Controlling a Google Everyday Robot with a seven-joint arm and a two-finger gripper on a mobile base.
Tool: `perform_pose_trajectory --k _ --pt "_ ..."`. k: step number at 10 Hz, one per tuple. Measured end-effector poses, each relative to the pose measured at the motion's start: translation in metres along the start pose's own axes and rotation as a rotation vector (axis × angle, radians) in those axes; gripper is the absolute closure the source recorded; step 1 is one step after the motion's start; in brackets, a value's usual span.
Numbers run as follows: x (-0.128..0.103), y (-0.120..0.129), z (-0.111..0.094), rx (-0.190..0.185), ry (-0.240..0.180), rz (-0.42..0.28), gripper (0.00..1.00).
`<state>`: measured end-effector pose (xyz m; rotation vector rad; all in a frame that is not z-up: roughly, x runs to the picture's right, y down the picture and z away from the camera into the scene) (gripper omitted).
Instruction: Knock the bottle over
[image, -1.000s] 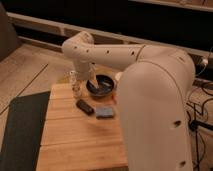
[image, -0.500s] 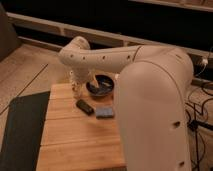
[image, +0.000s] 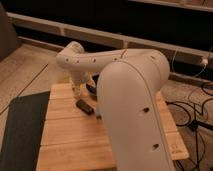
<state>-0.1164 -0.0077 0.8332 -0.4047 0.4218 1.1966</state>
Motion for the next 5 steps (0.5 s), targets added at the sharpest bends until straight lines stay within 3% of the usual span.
perform_pose_trajectory --k 5 --pt "-0.03 0.004 0.043 -0.085 0.033 0.008 0.35"
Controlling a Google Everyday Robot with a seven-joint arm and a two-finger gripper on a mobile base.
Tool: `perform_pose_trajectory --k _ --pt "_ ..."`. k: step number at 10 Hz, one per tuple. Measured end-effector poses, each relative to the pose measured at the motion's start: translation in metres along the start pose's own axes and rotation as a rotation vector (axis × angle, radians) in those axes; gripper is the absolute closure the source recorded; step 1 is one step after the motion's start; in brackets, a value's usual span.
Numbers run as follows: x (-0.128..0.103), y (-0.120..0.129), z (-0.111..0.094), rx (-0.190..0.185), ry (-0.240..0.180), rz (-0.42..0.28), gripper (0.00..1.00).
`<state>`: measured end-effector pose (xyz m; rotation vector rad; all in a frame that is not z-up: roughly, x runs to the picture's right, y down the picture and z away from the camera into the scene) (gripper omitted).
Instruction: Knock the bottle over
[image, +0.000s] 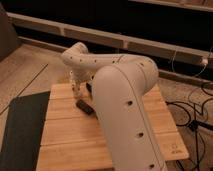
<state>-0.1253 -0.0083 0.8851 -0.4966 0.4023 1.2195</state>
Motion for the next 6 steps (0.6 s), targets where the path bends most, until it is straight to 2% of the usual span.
perform_pose_trajectory --k 1,3,4,5,6 --pt "-0.007 -0.001 0.01 -0.009 0.01 -0.005 0.35" --pt "-0.024 -0.007 0.017 -0.003 -0.009 -0.025 0.35" --pt "-0.042 -0.009 0.014 0.007 -0.056 -0.052 0.35" --pt "-0.054 -0.008 0.011 0.01 -0.086 -0.071 0.35" --pt "-0.069 -0.006 0.004 0.002 -0.13 -0.089 0.35"
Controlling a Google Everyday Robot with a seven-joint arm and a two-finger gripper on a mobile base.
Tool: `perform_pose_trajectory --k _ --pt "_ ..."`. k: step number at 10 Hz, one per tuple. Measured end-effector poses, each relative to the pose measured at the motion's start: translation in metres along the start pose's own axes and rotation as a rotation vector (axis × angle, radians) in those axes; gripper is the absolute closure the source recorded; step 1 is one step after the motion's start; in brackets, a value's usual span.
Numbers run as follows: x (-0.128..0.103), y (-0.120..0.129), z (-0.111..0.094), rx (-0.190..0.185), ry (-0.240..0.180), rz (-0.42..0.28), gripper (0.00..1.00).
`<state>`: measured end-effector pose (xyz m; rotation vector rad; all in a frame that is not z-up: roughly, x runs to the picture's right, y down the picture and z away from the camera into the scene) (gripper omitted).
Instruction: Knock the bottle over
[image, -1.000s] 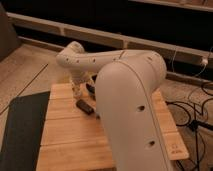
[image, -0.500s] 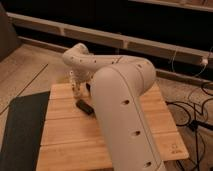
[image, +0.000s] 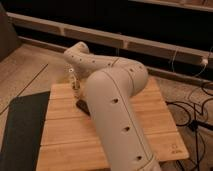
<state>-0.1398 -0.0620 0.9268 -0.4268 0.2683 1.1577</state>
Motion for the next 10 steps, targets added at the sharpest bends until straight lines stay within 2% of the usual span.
perform_pose_trajectory --k 2,3,4,10 --pt "-0.021 0.004 -0.009 -0.028 -0.064 -0.019 0.35" --pt "-0.024 0.007 -0.014 -0.046 -0.082 -0.024 0.35" --pt "-0.024 0.009 -0.015 -0.055 -0.084 -0.026 0.35" --pt "-0.024 0.009 -0.015 -0.055 -0.084 -0.026 0.35"
